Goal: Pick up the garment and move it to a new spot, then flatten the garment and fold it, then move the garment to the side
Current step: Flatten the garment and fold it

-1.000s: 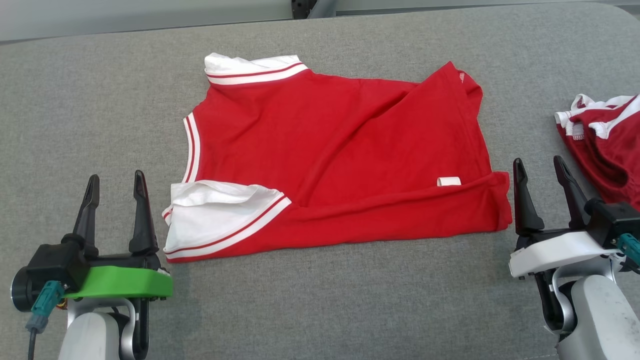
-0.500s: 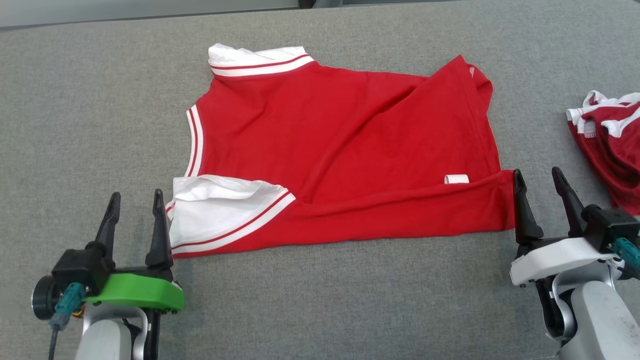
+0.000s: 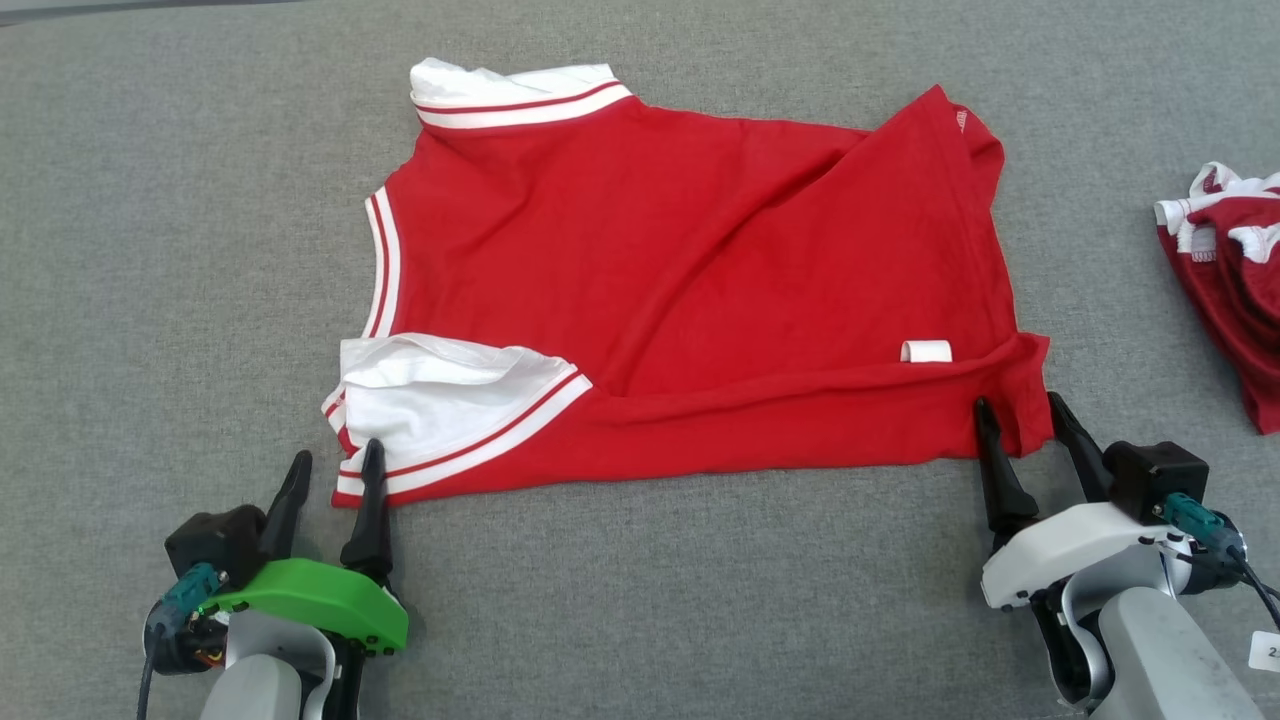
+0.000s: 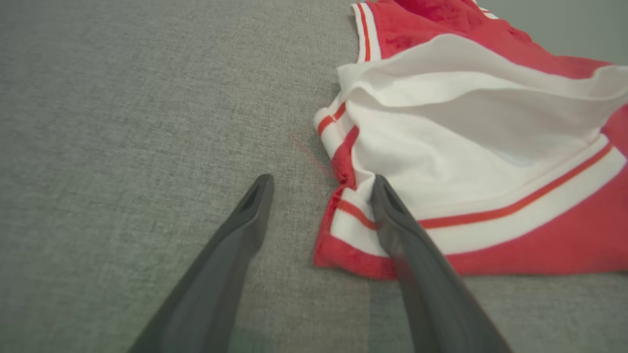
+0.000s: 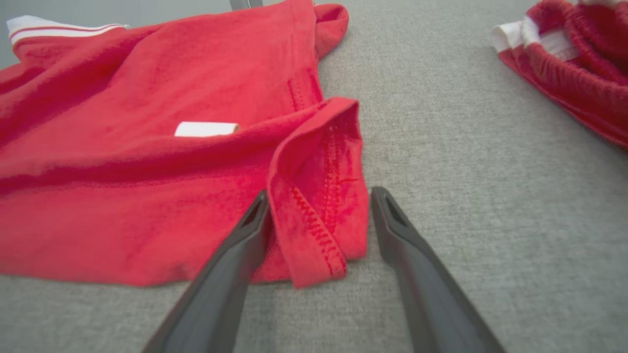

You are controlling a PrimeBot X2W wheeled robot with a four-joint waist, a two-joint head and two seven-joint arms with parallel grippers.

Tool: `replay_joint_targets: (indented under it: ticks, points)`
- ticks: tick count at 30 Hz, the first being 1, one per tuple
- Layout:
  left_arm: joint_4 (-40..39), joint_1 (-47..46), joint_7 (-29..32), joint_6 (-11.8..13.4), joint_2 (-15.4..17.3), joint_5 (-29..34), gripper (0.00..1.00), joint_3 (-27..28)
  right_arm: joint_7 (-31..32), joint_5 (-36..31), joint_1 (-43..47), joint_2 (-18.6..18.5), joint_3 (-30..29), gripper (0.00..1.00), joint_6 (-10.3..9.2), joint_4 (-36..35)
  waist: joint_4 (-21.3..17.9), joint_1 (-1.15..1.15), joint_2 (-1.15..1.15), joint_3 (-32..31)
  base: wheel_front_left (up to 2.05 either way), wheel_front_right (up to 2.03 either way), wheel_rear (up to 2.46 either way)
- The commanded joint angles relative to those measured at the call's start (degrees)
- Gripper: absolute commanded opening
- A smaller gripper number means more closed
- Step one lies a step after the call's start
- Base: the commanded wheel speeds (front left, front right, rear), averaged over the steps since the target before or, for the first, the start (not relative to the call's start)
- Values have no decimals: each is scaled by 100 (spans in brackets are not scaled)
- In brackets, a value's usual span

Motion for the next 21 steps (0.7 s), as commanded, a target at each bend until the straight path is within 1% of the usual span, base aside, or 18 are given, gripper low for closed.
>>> replay_joint_targets:
  ticks: [1,5,6,7,8,9,10,13,16,19,21]
  points:
    - [131,-48,132,-28,17,-66,100,-35,0,57,-78,-23,26,100,-3,41,3,0,0,11,0,0,0]
    - [359,-203,405,-27,67,-413,100,-232,121,177,-175,-24,164,100,-2,278,7,0,0,47,0,0,0]
    - [411,-228,467,-27,79,-499,76,-279,169,227,-191,-19,209,100,-2,331,5,0,0,55,0,0,0]
    - [461,-243,531,-27,107,-579,36,-341,189,274,-216,-24,250,100,-2,365,0,0,0,60,0,0,0]
    - [512,-252,603,-27,126,-671,0,-395,212,333,-225,-13,281,52,-2,391,-1,0,0,59,0,0,0]
    - [540,-250,633,-28,153,-720,0,-438,242,379,-223,-17,308,16,-1,412,-2,0,0,57,0,0,0]
    - [554,-236,642,-28,185,-756,0,-478,247,409,-219,-37,317,0,-1,422,-2,0,0,53,0,0,0]
    - [543,-162,649,-14,289,-891,0,-526,242,502,-159,-112,321,0,-6,350,10,0,0,21,0,0,0]
    - [376,-42,689,-14,388,-999,0,-553,275,591,-15,-193,260,0,-7,107,44,0,0,-34,0,0,0]
    - [-37,134,785,-14,516,-1060,0,-531,374,646,236,-245,164,0,-7,-306,89,0,0,-116,0,0,0]
    - [-403,306,884,65,641,-1065,0,-480,509,671,487,-282,92,0,-7,-647,107,0,0,-165,0,0,0]
